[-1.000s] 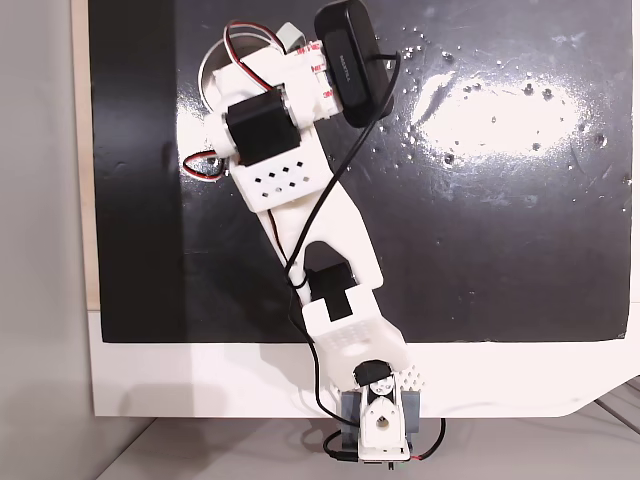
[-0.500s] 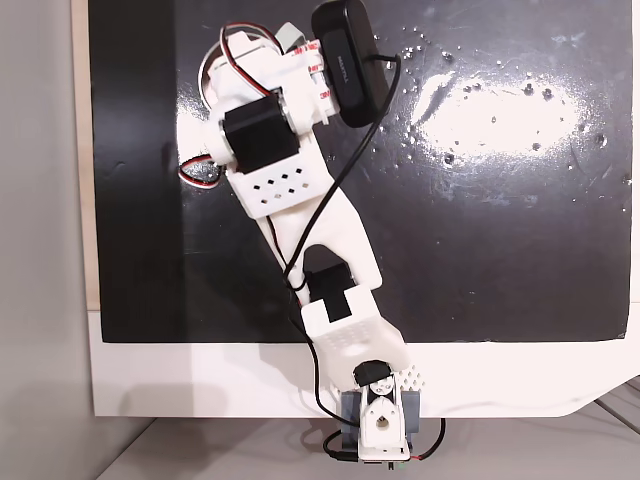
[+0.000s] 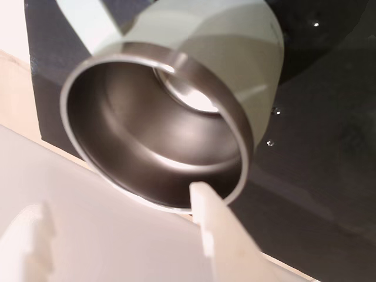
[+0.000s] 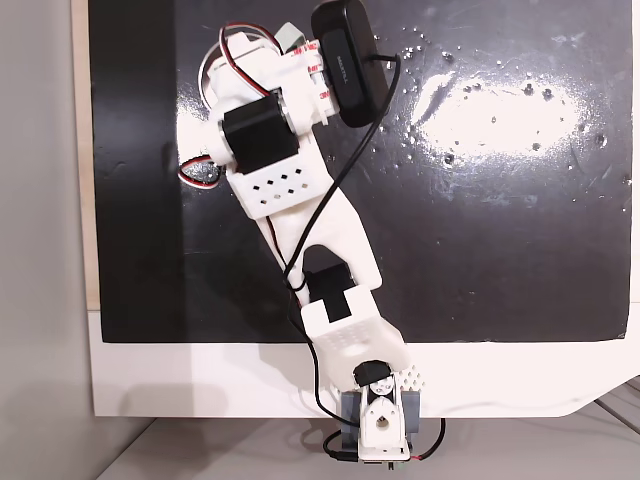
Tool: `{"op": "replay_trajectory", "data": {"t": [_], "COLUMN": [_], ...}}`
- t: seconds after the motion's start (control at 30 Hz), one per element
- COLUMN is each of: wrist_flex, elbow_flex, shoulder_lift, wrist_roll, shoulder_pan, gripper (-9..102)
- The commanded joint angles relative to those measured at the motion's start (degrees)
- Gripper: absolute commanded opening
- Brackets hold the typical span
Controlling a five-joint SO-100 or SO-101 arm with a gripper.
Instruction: Grasp a cube and put it in the cup.
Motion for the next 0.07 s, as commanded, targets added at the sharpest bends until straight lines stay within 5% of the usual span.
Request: {"op": "replay_trajectory", "data": {"t": [0.0, 0.03], "wrist_flex": [0.26, 0.26], "elbow_flex": [-2.46, -2.46], "shoulder_lift": [1.14, 1.14], "wrist_roll": [-0.44, -0.53], "shoulder_pan": [-0.35, -0.35], "gripper": [25, 25]}}
